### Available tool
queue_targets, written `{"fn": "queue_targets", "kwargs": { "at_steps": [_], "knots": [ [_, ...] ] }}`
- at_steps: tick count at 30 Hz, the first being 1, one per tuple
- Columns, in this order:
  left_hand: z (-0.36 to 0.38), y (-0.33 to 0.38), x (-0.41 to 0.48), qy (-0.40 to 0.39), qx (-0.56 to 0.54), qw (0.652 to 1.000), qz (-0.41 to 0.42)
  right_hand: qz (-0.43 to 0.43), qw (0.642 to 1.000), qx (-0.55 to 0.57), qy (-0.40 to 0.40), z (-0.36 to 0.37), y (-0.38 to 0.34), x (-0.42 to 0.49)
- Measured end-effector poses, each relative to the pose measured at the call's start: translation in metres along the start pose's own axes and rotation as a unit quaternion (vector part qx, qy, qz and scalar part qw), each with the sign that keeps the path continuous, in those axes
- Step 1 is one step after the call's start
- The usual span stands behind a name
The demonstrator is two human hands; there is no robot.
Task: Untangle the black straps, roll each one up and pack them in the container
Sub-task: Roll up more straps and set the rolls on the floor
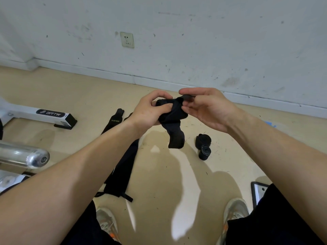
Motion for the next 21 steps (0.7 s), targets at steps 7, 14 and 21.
{"fn": "queue_targets", "kwargs": {
  "at_steps": [7,14,21],
  "knots": [
    [0.007,-0.005,-0.002,-0.028,0.011,0.999,-0.014,-0.077,0.969,-0.233,0.024,-0.007,-0.004,0.003],
    [0.017,0.0,-0.008,-0.062,0.006,0.998,-0.01,-0.128,0.929,-0.343,0.06,-0.013,-0.007,0.007],
    [0.016,0.002,-0.012,-0.082,0.015,0.996,-0.033,-0.081,0.944,-0.315,0.05,-0.01,0.008,0.004]
  ]
}}
Point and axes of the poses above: each hand's wrist, its own x-axis towards the middle knuckle, its own z-axis out of the palm, y = z × x, the point moved 6 cm from there along x, towards the middle knuckle, and after that the axes turned 13 degrees about -z, right-handed, at the moved point
